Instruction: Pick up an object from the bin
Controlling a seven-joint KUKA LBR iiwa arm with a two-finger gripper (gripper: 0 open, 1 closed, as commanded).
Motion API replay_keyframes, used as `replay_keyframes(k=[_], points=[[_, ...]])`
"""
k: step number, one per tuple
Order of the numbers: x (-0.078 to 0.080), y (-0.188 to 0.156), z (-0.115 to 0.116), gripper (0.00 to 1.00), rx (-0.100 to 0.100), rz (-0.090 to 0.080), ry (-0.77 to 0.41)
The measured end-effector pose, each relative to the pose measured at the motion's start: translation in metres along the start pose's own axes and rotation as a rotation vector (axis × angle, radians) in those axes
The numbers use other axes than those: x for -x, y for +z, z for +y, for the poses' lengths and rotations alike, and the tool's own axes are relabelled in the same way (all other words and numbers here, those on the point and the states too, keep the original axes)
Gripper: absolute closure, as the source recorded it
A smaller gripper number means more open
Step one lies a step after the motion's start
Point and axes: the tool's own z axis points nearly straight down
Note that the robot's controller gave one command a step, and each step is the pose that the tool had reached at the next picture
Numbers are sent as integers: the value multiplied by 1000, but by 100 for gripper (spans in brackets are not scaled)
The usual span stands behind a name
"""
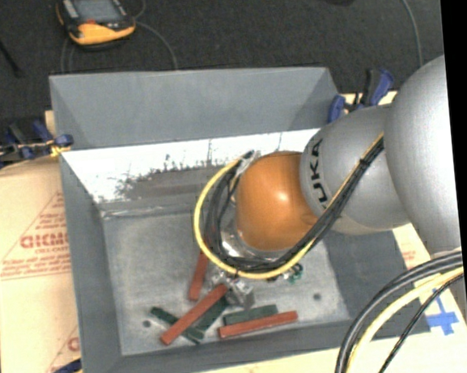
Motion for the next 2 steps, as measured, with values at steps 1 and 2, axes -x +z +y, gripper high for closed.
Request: replay_keyframes(k=[1, 2], points=[[0, 0, 0, 100, 0, 0, -1], [-1, -2, 1, 100, 0, 0, -1]])
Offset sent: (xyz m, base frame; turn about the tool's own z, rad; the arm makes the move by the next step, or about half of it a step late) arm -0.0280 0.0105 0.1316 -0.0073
